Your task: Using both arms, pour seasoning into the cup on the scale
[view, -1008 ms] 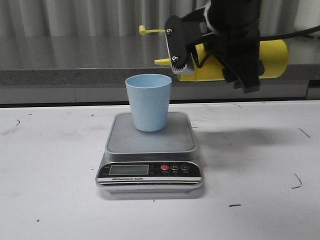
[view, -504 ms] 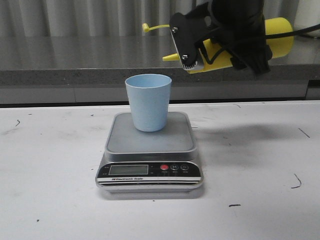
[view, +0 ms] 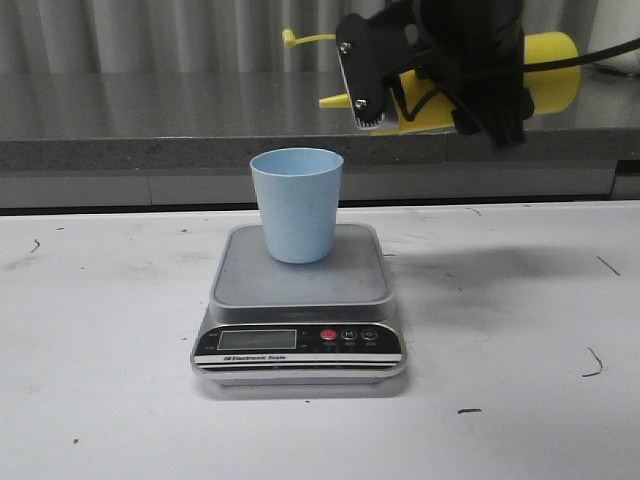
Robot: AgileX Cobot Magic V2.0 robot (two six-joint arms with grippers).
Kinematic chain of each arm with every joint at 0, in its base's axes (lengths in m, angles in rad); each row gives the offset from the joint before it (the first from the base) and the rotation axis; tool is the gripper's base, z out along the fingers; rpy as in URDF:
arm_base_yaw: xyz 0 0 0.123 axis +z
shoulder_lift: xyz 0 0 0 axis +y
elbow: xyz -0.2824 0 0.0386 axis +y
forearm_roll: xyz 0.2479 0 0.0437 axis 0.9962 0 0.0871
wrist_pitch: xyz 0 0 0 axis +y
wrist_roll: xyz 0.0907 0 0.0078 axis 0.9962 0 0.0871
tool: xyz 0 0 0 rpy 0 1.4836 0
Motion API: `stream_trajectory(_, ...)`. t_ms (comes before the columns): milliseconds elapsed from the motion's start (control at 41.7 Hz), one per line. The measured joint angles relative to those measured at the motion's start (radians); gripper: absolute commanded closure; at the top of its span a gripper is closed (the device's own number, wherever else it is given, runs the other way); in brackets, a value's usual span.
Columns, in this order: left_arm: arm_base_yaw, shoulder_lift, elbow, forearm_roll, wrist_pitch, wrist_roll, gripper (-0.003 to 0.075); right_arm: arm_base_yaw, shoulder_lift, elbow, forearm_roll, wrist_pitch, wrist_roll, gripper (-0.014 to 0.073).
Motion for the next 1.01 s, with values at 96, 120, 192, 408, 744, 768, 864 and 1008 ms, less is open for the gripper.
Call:
stream_trajectory(96,0.000,0.000,0.000,0.000,0.000,0.000,0.0292,0.000,0.000,0.000,0.058,-0.004,0.136,0.0231)
stream_trajectory(120,0.000,0.000,0.000,0.000,0.000,0.000,0.0292,0.000,0.000,0.000,0.074,-0.004,0.164,0.0231)
stream_trajectory(192,0.000,0.000,0.000,0.000,0.000,0.000,0.0292,0.000,0.000,0.000,0.109,-0.004,0.245,0.0231)
stream_trajectory(408,0.000,0.000,0.000,0.000,0.000,0.000,0.0292,-0.017,-0.049,0.002,0.244,-0.048,0.389,0.0231)
stream_trajectory(744,0.000,0.000,0.000,0.000,0.000,0.000,0.0292,-0.190,-0.285,0.190,0.425,-0.320,0.540,0.0231)
stream_trajectory(768,0.000,0.000,0.000,0.000,0.000,0.000,0.0292,-0.211,-0.298,0.219,0.427,-0.354,0.558,0.0231)
stream_trajectory(864,0.000,0.000,0.000,0.000,0.000,0.000,0.0292,-0.291,-0.350,0.320,0.427,-0.498,0.645,0.0231)
stream_trajectory(1008,0.000,0.000,0.000,0.000,0.000,0.000,0.0292,-0.405,-0.375,0.482,0.421,-0.767,0.705,0.0231)
